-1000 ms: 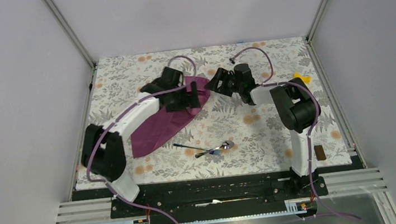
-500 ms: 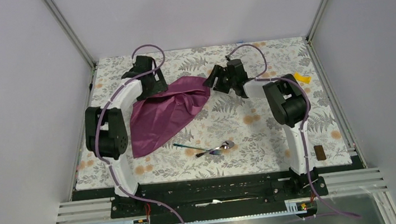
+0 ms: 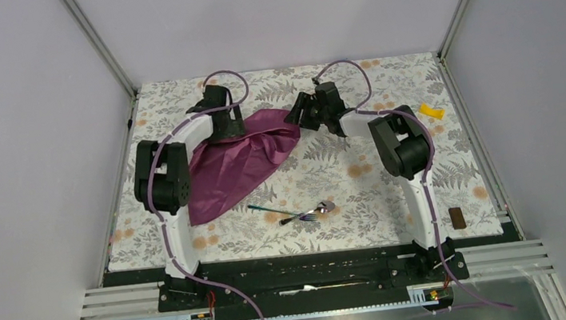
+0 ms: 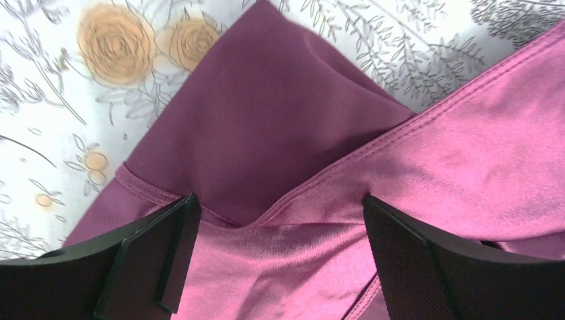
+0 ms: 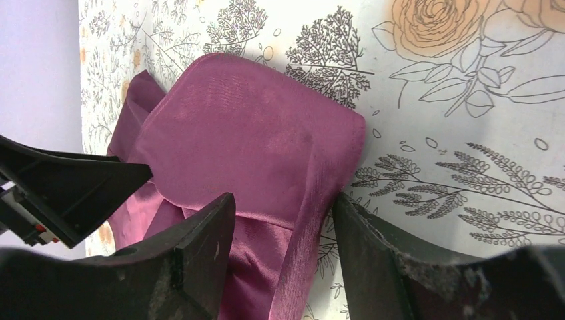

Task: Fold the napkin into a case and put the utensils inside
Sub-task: Pick up the crumpled napkin from the center of the board.

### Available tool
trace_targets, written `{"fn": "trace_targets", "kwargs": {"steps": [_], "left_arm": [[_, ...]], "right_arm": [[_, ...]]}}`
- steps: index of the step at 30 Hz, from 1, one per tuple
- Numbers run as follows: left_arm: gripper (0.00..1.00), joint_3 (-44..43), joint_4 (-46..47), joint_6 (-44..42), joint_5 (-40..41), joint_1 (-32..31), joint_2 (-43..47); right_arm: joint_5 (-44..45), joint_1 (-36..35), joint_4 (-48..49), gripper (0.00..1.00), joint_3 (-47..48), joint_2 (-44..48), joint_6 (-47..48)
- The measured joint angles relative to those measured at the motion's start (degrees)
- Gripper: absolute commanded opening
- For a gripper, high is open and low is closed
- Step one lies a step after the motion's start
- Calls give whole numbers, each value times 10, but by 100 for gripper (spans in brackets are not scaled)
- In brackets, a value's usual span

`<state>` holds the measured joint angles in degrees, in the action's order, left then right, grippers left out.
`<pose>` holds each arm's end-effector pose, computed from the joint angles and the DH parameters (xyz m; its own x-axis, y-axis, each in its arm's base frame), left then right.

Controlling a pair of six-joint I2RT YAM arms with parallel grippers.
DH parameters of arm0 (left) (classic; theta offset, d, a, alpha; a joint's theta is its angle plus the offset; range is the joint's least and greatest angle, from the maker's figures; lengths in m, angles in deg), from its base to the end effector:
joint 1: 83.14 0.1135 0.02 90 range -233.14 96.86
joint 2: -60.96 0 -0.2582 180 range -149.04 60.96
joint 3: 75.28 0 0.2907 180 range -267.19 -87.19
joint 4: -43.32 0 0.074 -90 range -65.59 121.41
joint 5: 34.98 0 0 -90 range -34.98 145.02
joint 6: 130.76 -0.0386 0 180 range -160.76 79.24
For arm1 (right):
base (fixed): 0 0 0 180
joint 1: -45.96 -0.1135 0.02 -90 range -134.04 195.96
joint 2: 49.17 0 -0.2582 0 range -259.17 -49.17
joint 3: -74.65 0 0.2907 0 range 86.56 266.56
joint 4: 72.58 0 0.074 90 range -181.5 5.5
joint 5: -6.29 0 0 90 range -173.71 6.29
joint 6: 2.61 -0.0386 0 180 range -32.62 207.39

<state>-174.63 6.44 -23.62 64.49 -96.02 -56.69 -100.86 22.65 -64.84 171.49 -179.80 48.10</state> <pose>0.4692 -0.1008 0.1589 -0.8026 -0.1147 -0.5854 -0.1133 0.9928 -0.0392 0.4816 0.2199 0.0991 -0.7056 0.3548 -0.6133 -0.2255 0.7081 0.6691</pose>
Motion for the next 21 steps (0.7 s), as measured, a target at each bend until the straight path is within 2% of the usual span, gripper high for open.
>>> {"fn": "trace_targets", "kwargs": {"steps": [4, 7, 10, 13, 18, 19, 21], "left_arm": [[99, 42, 33, 49, -2, 2, 3], [99, 116, 93, 84, -10, 8, 39], [95, 139, 117, 103, -15, 15, 57], [76, 137, 136, 115, -23, 23, 53], [37, 111, 139, 126, -30, 35, 33], [31, 107, 139, 125, -29, 37, 33], [12, 101, 139, 125, -24, 41, 35]], "right_arm": [[1, -5, -2, 62, 5, -3, 4], [1, -6, -2, 56, 8, -6, 5], [2, -6, -9, 47, 13, -9, 7], [2, -6, -15, 29, 21, -16, 12], [0, -9, -44, 1, 59, -39, 35], [-1, -10, -48, 0, 61, -39, 40], [-1, -13, -49, 0, 62, -39, 52]]}}
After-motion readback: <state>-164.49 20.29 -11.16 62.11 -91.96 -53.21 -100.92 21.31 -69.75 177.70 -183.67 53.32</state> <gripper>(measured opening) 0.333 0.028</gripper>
